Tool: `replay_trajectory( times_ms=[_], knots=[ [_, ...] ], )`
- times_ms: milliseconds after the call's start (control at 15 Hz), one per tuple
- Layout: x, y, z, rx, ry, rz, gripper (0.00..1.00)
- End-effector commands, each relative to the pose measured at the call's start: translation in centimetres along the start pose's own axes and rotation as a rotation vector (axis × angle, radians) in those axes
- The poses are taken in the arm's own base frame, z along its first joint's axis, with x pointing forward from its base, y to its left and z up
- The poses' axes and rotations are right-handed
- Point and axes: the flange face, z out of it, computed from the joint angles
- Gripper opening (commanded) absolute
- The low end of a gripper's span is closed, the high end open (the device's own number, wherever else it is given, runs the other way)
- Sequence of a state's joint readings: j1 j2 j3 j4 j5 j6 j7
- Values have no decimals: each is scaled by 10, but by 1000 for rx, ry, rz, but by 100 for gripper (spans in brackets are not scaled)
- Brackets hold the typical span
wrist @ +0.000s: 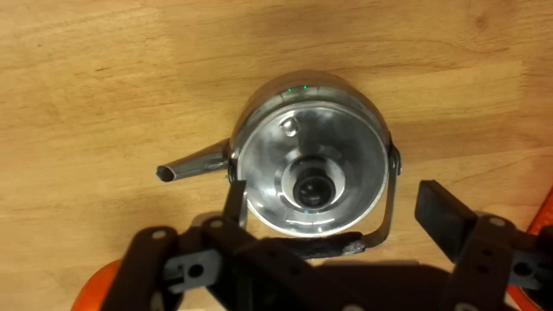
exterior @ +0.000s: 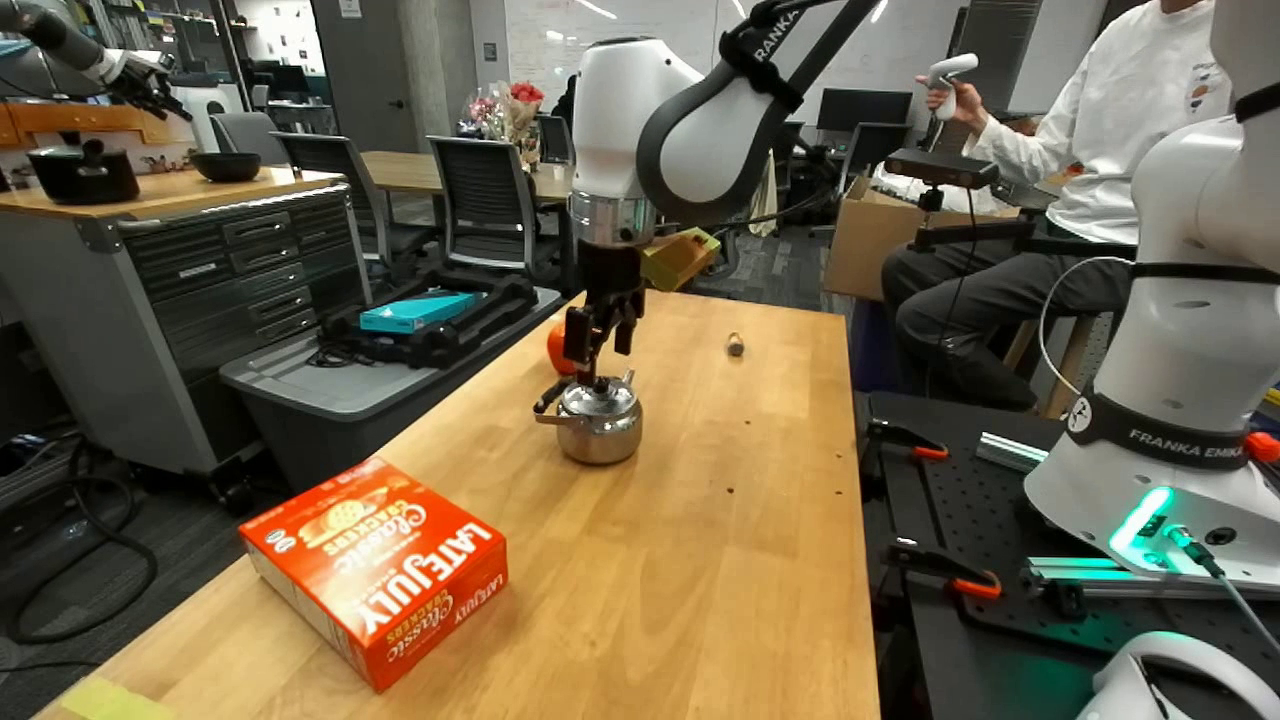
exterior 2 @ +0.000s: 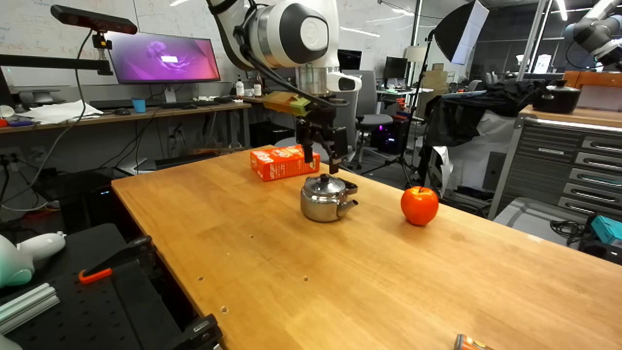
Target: Put the lid on the tea pot.
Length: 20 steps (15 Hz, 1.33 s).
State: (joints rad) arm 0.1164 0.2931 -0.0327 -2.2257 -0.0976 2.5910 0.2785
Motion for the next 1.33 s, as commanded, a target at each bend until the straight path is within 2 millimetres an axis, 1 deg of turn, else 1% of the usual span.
replay_trajectory(
  times_ms=[0, 200, 400, 600, 1000, 1067, 1267],
  knots=[
    [-26, 1, -40, -20, 34, -46, 100],
    [-44, 6, -60, -26, 55, -68, 100],
    [-62, 12, -75, -21, 73, -67, 100],
    [-79, 17, -81, -9, 82, -55, 100],
    [-112, 23, -86, 28, 71, -1, 100],
    [-98, 20, -75, 6, 50, -25, 100],
    [-101, 19, -73, 5, 44, -26, 100]
  ],
)
